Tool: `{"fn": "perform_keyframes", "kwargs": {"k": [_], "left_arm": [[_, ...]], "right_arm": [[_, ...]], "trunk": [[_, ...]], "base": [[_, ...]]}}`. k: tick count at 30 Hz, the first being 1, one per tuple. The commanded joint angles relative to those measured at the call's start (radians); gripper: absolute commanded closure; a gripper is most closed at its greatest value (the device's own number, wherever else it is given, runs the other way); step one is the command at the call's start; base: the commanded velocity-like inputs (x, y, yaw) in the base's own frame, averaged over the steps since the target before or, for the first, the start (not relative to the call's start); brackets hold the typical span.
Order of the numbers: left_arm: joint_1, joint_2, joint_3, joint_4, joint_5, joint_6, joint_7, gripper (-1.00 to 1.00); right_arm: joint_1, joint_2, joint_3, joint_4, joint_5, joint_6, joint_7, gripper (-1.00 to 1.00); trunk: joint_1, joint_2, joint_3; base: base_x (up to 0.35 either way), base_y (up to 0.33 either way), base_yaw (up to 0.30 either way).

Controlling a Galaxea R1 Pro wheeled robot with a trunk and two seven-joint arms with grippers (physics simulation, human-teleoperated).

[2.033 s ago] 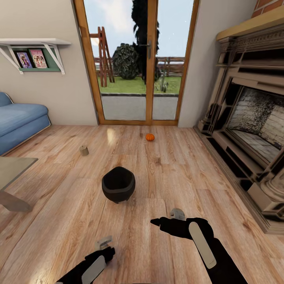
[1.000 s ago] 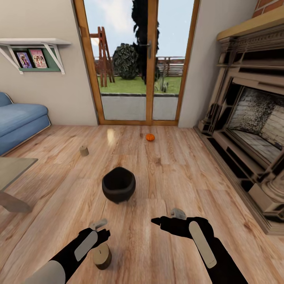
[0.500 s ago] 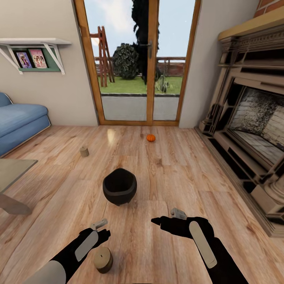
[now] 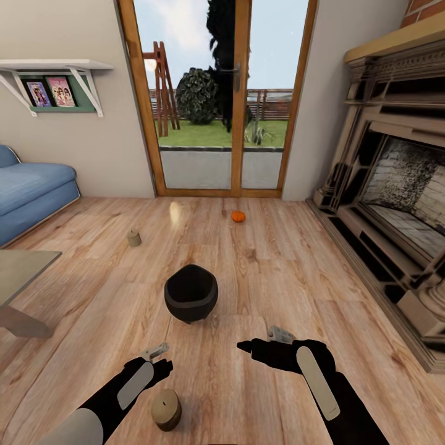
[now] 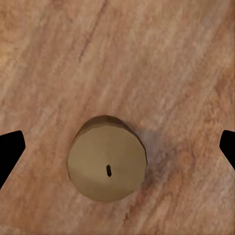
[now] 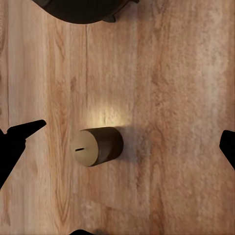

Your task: Place each of the two pumpkins and all three candles from the living room inside a cabinet in the living room (use any cabinet), then make sure every cabinet is closed, and position the cauldron so it is next to a table in the living room.

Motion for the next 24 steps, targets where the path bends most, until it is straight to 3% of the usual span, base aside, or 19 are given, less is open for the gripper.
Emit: {"fn": "perform_keyframes", "kwargs": {"k": [1, 8, 12, 15, 24], "left_arm": [[-0.001, 0.002, -0.007, -0.002, 0.008, 0.001, 0.008, -1.00], [-0.001, 0.000, -0.007, -0.002, 0.008, -0.002, 0.008, -1.00], [-0.001, -0.002, -0.006, -0.003, 0.007, -0.006, 0.008, -1.00], [-0.001, -0.004, -0.007, -0.004, 0.006, -0.009, 0.008, -1.00], [-0.001, -0.006, -0.008, -0.005, 0.005, -0.010, 0.008, -1.00]], "right_arm": [[0.000, 0.000, 0.000, -0.001, -0.005, 0.004, -0.005, -1.00], [0.000, -0.001, 0.001, -0.009, -0.013, 0.005, 0.002, -1.00], [0.000, 0.000, 0.001, -0.093, -0.021, 0.015, 0.006, -1.00], [0.000, 0.002, 0.000, -0.154, -0.023, 0.062, 0.006, -1.00], [0.000, 0.003, 0.001, -0.186, -0.023, 0.100, 0.007, -1.00]], "trunk": [[0.000, 0.000, -0.001], [0.000, 0.000, -0.001], [0.000, 0.000, -0.001], [0.000, 0.000, -0.001], [0.000, 0.000, -0.001]], "base": [[0.000, 0.002, 0.000], [0.000, 0.000, 0.000], [0.000, 0.000, 0.000], [0.000, 0.000, 0.000], [0.000, 0.000, 0.000]]}}
